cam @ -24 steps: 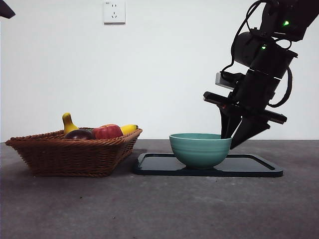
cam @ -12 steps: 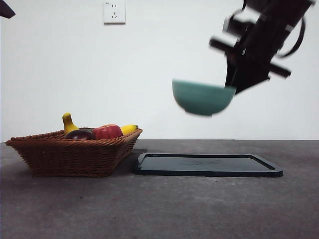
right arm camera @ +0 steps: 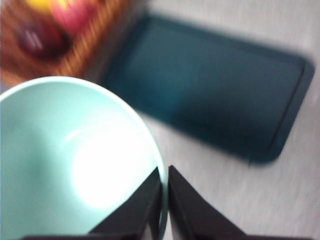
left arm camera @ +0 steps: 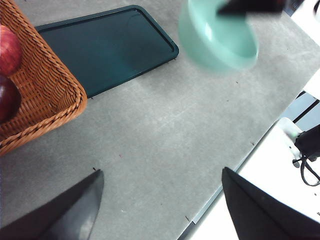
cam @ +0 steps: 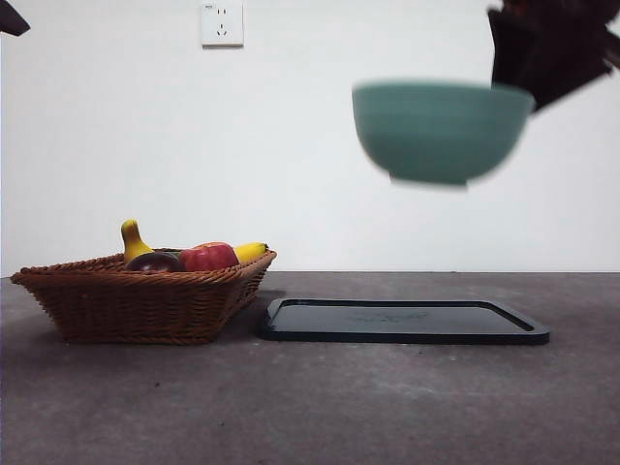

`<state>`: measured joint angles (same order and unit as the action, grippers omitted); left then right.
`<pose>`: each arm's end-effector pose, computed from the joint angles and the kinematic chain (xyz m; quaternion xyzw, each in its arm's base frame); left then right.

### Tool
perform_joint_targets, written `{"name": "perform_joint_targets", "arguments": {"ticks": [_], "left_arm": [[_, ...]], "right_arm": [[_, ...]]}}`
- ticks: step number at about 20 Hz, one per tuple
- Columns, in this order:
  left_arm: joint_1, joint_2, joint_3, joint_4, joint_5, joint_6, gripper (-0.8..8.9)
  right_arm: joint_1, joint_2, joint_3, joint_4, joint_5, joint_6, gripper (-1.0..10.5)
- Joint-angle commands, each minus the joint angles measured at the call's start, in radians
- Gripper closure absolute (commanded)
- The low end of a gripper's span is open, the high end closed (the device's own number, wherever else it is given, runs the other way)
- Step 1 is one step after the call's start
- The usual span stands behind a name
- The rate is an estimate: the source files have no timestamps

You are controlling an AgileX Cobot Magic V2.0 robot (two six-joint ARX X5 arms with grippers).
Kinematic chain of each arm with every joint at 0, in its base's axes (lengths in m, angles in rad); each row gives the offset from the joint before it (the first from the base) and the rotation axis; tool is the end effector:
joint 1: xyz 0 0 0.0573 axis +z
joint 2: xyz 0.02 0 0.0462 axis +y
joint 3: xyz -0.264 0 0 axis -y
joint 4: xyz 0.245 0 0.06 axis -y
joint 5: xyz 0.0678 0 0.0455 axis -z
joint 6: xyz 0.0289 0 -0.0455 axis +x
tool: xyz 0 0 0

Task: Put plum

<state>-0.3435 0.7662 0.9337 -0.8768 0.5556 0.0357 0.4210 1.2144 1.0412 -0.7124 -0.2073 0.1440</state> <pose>0.1186 -0.0586 0.3264 -0.0217 0.3380 -0.4136 0.8451 0.2169 0.1037 0.2934 0.0162 0.4450 0.2478 0.8604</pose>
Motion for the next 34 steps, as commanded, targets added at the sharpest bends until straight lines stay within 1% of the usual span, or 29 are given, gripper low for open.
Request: {"name": "perform_joint_targets", "arguments": {"ticks": [1, 3, 6, 10, 15, 22, 23, 25, 27, 28, 30, 34], "left_arm": [[-0.004, 0.005, 0.013, 0.009, 0.006, 0.008, 4.40], [-0.004, 0.005, 0.013, 0.009, 0.006, 0.008, 4.40], [-0.004, 0.005, 0.013, 0.009, 0.006, 0.008, 4.40], [-0.004, 0.005, 0.013, 0.009, 0.006, 0.008, 4.40], [-0.004, 0.005, 0.013, 0.007, 0.006, 0.008, 4.40], [-0.004, 0.005, 0.013, 0.006, 0.006, 0.008, 4.40], [-0.004, 0.005, 0.013, 0.006, 0.006, 0.008, 4.40], [-0.004, 0.005, 0.013, 0.006, 0.006, 0.008, 4.40], [-0.004, 0.005, 0.013, 0.006, 0.006, 0.008, 4.40], [-0.004, 0.005, 0.013, 0.005, 0.006, 0.008, 4.40], [-0.004, 0.005, 0.013, 0.005, 0.006, 0.008, 4.40], [-0.004, 0.005, 0.013, 0.006, 0.006, 0.008, 4.40]], "right_arm": [[0.045, 0.002, -0.069, 0.063, 0.003, 0.017, 9.4], [0.080, 0.014, -0.144, 0.135, 0.007, 0.057, 9.4], [0.119, 0.049, -0.217, 0.219, 0.031, 0.093, 9.4], [0.163, 0.125, -0.230, 0.283, 0.079, 0.100, 9.4], [0.168, 0.220, -0.230, 0.307, 0.078, 0.103, 9.4], [0.195, 0.226, -0.230, 0.297, 0.087, 0.098, 9.3], [0.197, 0.226, -0.230, 0.294, 0.101, 0.098, 9.0], [0.198, 0.226, -0.230, 0.288, 0.127, 0.100, 7.7], [0.198, 0.225, -0.230, 0.286, 0.130, 0.105, 6.9], [0.198, 0.221, -0.230, 0.286, 0.130, 0.106, 6.7], [0.198, 0.199, -0.226, 0.286, 0.130, 0.106, 6.7], [0.198, 0.074, -0.190, 0.240, 0.131, 0.102, 6.7]]}}
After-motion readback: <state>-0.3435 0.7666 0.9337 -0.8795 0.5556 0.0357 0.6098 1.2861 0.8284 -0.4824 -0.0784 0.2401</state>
